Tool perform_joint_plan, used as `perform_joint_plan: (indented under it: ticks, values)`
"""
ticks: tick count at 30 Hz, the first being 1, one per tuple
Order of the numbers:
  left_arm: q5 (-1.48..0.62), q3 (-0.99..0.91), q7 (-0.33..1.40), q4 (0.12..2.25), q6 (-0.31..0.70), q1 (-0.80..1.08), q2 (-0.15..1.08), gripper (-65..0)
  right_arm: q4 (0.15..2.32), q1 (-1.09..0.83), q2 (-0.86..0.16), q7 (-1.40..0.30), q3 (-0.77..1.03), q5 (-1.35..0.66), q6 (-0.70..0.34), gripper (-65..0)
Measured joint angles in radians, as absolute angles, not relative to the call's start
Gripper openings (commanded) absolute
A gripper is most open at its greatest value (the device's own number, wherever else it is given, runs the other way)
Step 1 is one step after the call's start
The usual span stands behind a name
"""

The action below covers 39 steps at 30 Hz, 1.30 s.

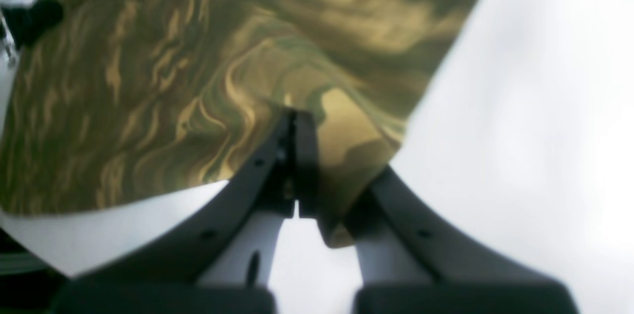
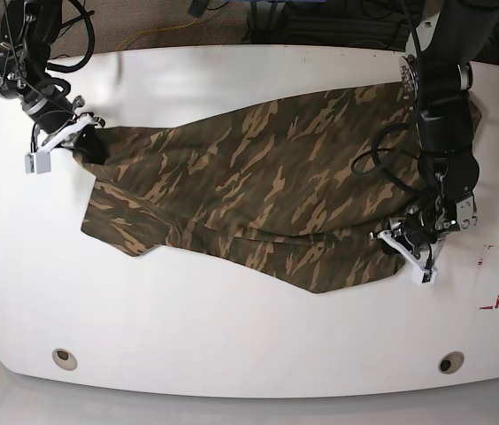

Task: Fold the T-shirt properly
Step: 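Regrasp the shirt's hem corner with the left gripper, then lift and flick the shirt with both grippers, then lay it flat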

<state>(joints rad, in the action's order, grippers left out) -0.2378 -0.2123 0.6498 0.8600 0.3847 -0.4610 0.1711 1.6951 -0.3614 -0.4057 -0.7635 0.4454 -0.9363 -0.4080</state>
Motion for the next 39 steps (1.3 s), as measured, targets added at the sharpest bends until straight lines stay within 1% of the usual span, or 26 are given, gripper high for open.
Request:
perform_joint_plan:
  ticks: [3,7,9,12,15,20,26,29,32,35,36,39]
  values:
    - [-0.226,-0.208,0.762,1.032,0.390,-0.405,0.185,-65.0,1.695,-0.300,-0.409,-0.767,0.445,-0.936,-0.409,-65.0]
    - [-0.234,-0.211,0.798,1.266,0.393,-0.373,0.201,-65.0,1.693,-0.202,-0.414,-0.766,0.443,-0.933,-0.414,-65.0]
    - [-0.240,-0.208,0.841,1.368,0.394,-0.361,0.220,-65.0,1.676,-0.141,-0.435,-0.767,0.434,-0.937,-0.421,-65.0]
    - [-0.232,-0.214,0.903,1.472,0.388,-0.358,0.234,-65.0,1.620,-0.046,-0.472,-0.762,0.402,-0.944,-0.419,-65.0]
    - [-0.233,-0.210,0.928,1.589,0.396,-0.358,0.244,-65.0,1.548,0.080,-0.502,-0.768,0.342,-0.937,-0.415,-65.0]
    - [-0.237,-0.223,0.930,1.739,0.400,-0.401,0.273,-64.9,1.458,0.270,-0.538,-0.772,0.265,-0.929,-0.413,-65.0]
    - [-0.254,-0.254,1.069,1.807,0.402,-0.583,0.308,-64.6,1.361,0.516,-0.625,-0.773,0.125,-0.945,-0.421,-65.0]
    - [-0.244,-0.269,1.073,1.829,0.398,-0.665,0.323,-64.6,1.328,0.641,-0.659,-0.774,0.059,-0.949,-0.424,-65.0]
    - [-0.268,-0.258,1.078,1.854,0.408,-0.741,0.374,-64.6,1.295,0.796,-0.702,-0.774,-0.030,-0.953,-0.435,-65.0]
    - [-0.270,-0.259,1.073,1.856,0.407,-0.838,0.392,-64.6,1.262,0.953,-0.731,-0.812,-0.092,-0.962,-0.438,-65.0]
    - [-0.266,-0.258,1.072,1.857,0.408,-0.878,0.400,-64.6,1.248,1.022,-0.733,-0.822,-0.123,-0.964,-0.449,-65.0]
    - [-0.271,-0.237,1.066,1.857,0.408,-0.952,0.445,-64.6,1.237,1.149,-0.744,-0.838,-0.161,-0.973,-0.493,-65.0]
